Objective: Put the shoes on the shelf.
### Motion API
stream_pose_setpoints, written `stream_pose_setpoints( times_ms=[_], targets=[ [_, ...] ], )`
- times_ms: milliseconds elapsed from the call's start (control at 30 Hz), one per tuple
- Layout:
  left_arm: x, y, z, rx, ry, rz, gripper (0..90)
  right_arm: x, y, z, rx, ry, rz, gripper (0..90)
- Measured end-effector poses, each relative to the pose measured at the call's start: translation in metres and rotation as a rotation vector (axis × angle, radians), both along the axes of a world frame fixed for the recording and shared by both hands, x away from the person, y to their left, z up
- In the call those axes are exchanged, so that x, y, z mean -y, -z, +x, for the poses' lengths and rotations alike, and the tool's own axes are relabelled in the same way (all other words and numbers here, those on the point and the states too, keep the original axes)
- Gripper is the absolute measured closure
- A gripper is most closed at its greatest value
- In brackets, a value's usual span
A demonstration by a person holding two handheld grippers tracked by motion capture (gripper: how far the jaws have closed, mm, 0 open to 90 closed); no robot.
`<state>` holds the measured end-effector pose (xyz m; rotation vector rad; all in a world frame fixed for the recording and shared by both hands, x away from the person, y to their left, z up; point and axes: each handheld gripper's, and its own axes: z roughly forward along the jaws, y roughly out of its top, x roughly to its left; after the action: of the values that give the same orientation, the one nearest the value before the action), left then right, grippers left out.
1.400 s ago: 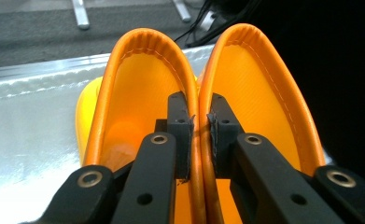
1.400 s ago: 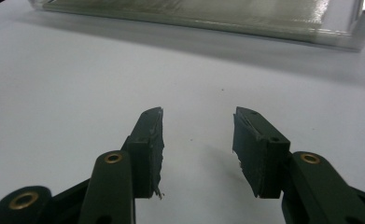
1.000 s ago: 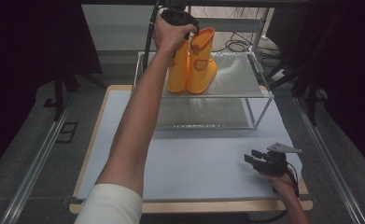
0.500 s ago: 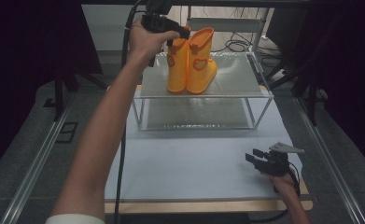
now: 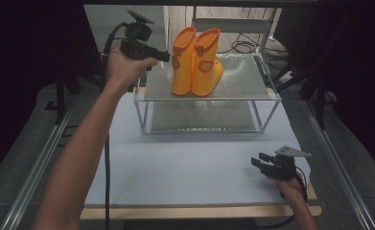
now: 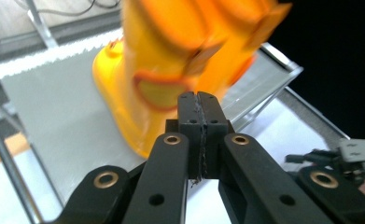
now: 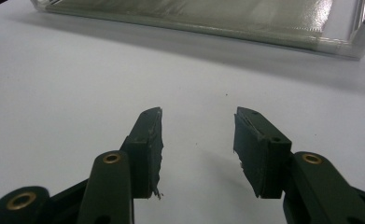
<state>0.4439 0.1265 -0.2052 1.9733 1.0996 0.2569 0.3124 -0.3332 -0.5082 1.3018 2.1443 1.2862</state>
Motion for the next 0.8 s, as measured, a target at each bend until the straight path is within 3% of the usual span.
stream_pose_setpoints(
  times_ms=[33,167,433,533,600,800],
  targets=[
    [0.000,0.000,0.000,0.000,0.000,0.000,90.0,0.000,0.000,0.000,0.000,0.000,0.000,51.7],
    [0.000,0.029,0.014,-0.043,-0.024,0.013,90.0,0.001,0.000,0.001,0.003,0.001,-0.005,51.8],
    [0.012,0.090,0.048,-0.137,-0.097,0.101,90.0,0.000,0.002,0.001,-0.003,0.002,-0.006,51.8],
    [0.017,0.109,0.058,-0.177,-0.118,0.114,90.0,0.001,0.002,0.001,-0.006,0.005,-0.005,51.9],
    [0.022,0.116,0.061,-0.184,-0.122,0.119,90.0,0.001,0.003,0.001,-0.007,0.006,-0.005,51.9],
    [0.028,0.114,0.058,-0.180,-0.116,0.085,90.0,0.001,0.006,0.003,-0.016,0.008,-0.003,52.0]
  ],
)
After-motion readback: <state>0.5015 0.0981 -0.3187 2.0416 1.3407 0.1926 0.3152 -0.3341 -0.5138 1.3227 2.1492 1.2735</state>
